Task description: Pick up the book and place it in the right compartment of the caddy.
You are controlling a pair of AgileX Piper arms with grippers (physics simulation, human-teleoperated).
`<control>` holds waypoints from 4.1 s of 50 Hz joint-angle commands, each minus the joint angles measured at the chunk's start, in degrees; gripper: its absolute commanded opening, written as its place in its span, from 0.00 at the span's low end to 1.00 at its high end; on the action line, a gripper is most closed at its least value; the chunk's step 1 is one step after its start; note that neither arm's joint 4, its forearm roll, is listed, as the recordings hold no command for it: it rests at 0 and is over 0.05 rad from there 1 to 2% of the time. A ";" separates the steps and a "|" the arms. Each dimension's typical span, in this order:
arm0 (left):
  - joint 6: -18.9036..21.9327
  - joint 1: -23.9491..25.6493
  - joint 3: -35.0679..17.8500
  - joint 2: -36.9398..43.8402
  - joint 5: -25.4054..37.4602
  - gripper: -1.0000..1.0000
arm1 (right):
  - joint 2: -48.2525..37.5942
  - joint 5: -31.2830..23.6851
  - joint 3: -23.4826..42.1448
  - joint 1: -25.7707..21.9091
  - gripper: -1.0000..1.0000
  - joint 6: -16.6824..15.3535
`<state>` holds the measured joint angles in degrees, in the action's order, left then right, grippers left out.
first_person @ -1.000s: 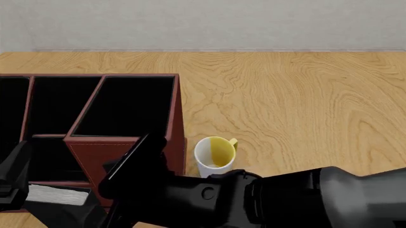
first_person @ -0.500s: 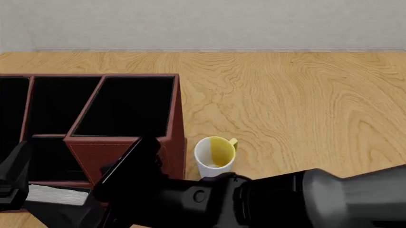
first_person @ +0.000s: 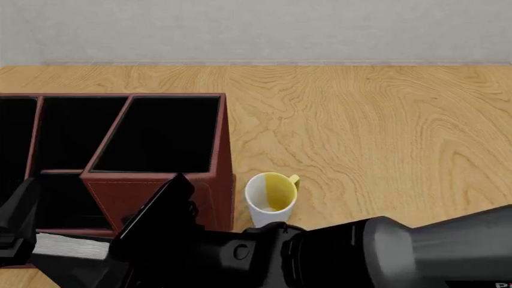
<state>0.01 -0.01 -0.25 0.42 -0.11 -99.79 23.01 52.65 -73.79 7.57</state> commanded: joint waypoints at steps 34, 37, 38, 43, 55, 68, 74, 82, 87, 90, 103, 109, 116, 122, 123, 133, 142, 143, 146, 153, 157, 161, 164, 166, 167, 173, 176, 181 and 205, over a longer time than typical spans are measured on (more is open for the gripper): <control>0.00 0.00 0.00 -0.01 0.00 1.00 | -2.65 -1.08 2.37 -0.25 1.00 -0.52; 0.01 0.00 0.00 -0.01 0.00 1.00 | -2.82 -1.13 2.48 -0.15 1.00 -0.61; 0.00 0.00 0.00 -0.01 0.00 1.00 | -2.82 -1.19 2.52 -0.10 1.00 -0.62; 0.01 -0.01 0.00 -0.02 0.00 1.00 | -3.08 -1.22 2.70 0.05 1.00 -0.62; 0.00 -0.01 0.00 0.00 0.00 1.00 | -4.03 -0.71 2.95 -0.32 1.00 -0.42; 0.00 0.00 0.00 0.00 0.00 1.00 | -4.68 -0.40 3.26 -0.35 1.00 -0.15; 0.00 -0.01 0.00 -0.02 0.00 1.00 | -4.85 -0.16 3.19 -0.27 1.00 -0.06; -0.01 0.00 0.00 0.00 0.00 1.00 | -4.98 -0.03 3.22 -0.14 1.00 -0.11; 0.00 -0.01 0.00 -0.01 0.00 1.00 | -5.21 0.26 3.18 -0.25 1.00 0.08; 0.01 0.01 0.00 0.00 0.00 1.00 | -5.36 0.33 3.22 -0.22 1.00 0.10; 0.02 -0.01 0.00 0.00 0.00 1.00 | -6.02 0.46 3.64 -0.04 1.00 0.08; -0.01 0.00 0.00 0.00 0.00 1.00 | -6.44 0.79 3.77 -0.09 1.00 0.32; 0.00 -0.01 0.00 0.00 0.00 1.00 | -7.05 1.23 3.86 -0.16 1.00 0.57; 0.00 0.03 0.00 -0.01 -0.01 1.00 | -7.53 1.70 3.87 -0.28 1.00 0.91; 0.00 0.03 0.00 -0.01 -0.01 1.00 | -7.55 1.72 3.89 -0.30 1.00 0.89; 0.01 0.00 0.00 -0.01 0.00 1.00 | -8.23 2.25 3.91 -0.44 1.00 1.23; 0.01 0.00 0.00 -0.01 0.00 1.00 | -8.81 2.49 4.11 -0.48 1.00 1.38; -0.01 0.01 0.00 0.01 0.00 1.00 | -8.97 2.48 4.22 -0.41 1.00 1.54; 0.00 -0.01 0.00 -0.01 0.00 1.00 | -9.26 2.63 4.31 -0.33 1.00 1.62; 0.00 -0.01 0.00 -0.01 0.00 1.00 | -9.64 2.74 4.51 -0.41 1.00 1.76; -0.01 0.00 0.00 0.00 0.00 1.00 | -9.83 2.83 4.58 -0.49 1.00 1.89; 0.00 -0.01 0.00 0.00 0.00 1.00 | -10.12 2.88 4.69 -0.58 1.00 1.99; 0.00 -0.01 0.00 -0.01 0.00 1.00 | -10.48 2.93 4.86 -0.50 1.00 2.08; 0.01 0.00 0.00 -0.01 0.00 1.00 | -10.64 2.89 5.01 -0.36 1.00 1.98; 0.01 0.00 0.00 -0.01 0.00 1.00 | -10.82 2.93 5.06 -0.34 1.00 2.01; 0.00 0.00 0.00 0.00 0.00 1.00 | -11.31 3.08 5.25 -0.15 1.00 2.06; 0.00 0.00 0.00 0.00 0.00 1.00 | -11.52 3.17 5.27 -0.11 1.00 2.15; -0.01 0.00 0.00 -0.01 0.00 1.00 | -11.70 3.28 5.29 -0.19 1.00 2.29; 0.01 0.00 0.00 0.00 0.00 1.00 | -9.19 3.81 3.46 -1.91 0.00 2.41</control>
<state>0.01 -0.01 -0.25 0.42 -0.11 -109.44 26.77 57.10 -74.71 7.95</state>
